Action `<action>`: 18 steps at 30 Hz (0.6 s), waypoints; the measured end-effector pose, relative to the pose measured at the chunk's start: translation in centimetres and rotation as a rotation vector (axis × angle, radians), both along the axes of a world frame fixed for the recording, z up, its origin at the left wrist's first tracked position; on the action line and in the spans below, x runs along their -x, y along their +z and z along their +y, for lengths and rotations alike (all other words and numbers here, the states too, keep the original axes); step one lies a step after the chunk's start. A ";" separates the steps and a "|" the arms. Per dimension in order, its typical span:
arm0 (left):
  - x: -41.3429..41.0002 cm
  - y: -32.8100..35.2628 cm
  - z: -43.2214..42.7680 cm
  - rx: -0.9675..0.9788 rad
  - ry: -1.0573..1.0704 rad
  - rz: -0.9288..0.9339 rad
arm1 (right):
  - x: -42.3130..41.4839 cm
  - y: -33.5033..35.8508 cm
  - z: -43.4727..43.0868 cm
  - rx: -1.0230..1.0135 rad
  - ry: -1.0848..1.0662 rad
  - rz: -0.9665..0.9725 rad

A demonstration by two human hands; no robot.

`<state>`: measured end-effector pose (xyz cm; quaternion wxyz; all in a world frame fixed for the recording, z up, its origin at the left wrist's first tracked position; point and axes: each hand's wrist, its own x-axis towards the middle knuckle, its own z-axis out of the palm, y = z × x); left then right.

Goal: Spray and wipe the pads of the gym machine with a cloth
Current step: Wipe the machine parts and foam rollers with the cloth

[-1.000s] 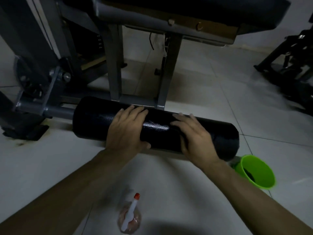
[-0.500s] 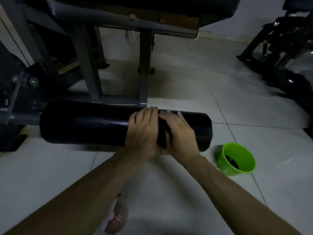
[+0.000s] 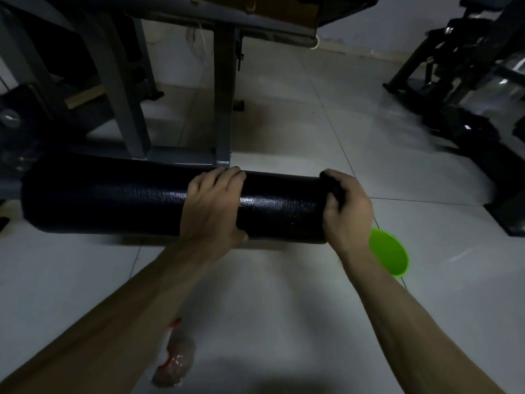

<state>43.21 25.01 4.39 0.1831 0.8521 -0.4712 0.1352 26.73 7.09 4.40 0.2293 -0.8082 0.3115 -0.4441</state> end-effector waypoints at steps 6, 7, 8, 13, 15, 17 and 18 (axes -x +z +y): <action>-0.6 1.1 0.0 -0.046 -0.001 0.052 | 5.4 -2.6 0.5 0.203 0.159 0.125; -0.7 1.3 -0.1 -0.048 0.000 0.059 | 5.5 -2.9 0.3 0.196 0.135 0.106; -0.7 1.3 -0.2 -0.050 -0.001 0.061 | 5.2 -3.0 0.4 0.179 0.099 0.083; -0.7 1.2 -0.1 -0.070 -0.008 0.063 | -2.5 -2.0 6.1 0.177 0.225 0.168; -0.7 1.5 -0.1 -0.066 -0.010 0.082 | -4.5 -1.5 7.8 0.200 0.324 0.221; -0.8 1.8 0.1 -0.063 -0.016 0.117 | -3.7 -1.3 6.7 0.281 0.396 0.281; -0.8 1.8 0.2 -0.058 -0.024 0.126 | -2.3 -1.5 5.4 0.330 0.404 0.313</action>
